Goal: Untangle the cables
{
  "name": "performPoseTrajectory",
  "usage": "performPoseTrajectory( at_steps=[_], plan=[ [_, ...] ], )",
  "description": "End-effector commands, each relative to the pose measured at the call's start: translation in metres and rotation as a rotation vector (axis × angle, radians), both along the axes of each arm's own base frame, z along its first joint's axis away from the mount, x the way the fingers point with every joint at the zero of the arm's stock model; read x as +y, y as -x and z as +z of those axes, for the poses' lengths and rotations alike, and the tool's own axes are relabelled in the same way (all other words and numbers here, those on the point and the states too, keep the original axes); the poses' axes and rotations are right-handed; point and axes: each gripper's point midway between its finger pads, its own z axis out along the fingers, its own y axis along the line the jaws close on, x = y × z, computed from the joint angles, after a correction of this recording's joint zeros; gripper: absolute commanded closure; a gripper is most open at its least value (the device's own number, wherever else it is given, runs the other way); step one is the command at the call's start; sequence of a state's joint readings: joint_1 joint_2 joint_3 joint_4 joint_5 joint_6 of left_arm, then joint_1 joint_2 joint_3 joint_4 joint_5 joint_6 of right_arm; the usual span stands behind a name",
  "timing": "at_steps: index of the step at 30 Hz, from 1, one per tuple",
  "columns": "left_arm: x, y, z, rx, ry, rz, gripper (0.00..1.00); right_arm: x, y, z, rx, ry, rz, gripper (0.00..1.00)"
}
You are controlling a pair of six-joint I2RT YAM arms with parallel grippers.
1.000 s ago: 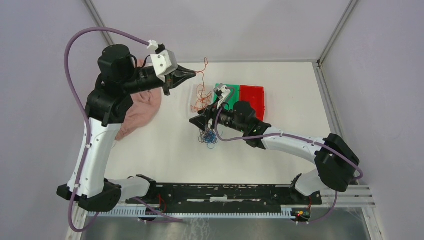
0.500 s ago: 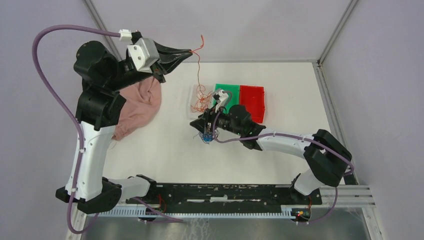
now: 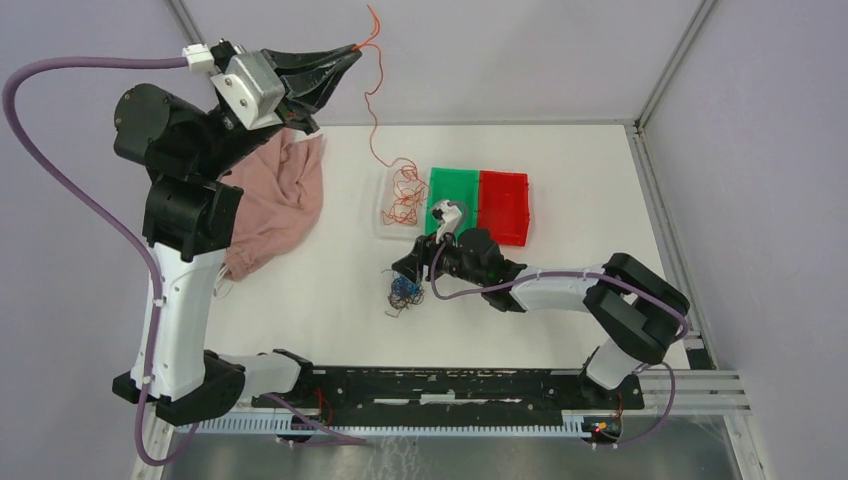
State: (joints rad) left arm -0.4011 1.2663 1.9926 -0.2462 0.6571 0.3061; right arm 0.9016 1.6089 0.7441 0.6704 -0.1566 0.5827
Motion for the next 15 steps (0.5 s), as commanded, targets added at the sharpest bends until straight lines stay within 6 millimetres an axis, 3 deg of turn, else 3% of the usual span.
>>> performPoseTrajectory(
  at_steps=[1, 4, 7, 15],
  plan=[
    [0.016, 0.008, 0.043, -0.110, 0.109, 0.063, 0.97, 0.000, -0.002, -0.007, 0.015, -0.047, -0.038, 0.36],
    [0.014, 0.001, 0.034, -0.084, 0.089, 0.070, 0.97, -0.001, -0.002, -0.004, 0.017, -0.058, -0.045, 0.34],
    [0.012, -0.009, 0.017, -0.054, 0.068, 0.088, 0.97, -0.008, -0.004, 0.013, -0.013, -0.059, -0.068, 0.33],
    [0.004, -0.041, -0.064, 0.113, -0.013, 0.121, 0.97, -0.020, -0.015, 0.100, -0.160, -0.052, -0.103, 0.30]
  ],
)
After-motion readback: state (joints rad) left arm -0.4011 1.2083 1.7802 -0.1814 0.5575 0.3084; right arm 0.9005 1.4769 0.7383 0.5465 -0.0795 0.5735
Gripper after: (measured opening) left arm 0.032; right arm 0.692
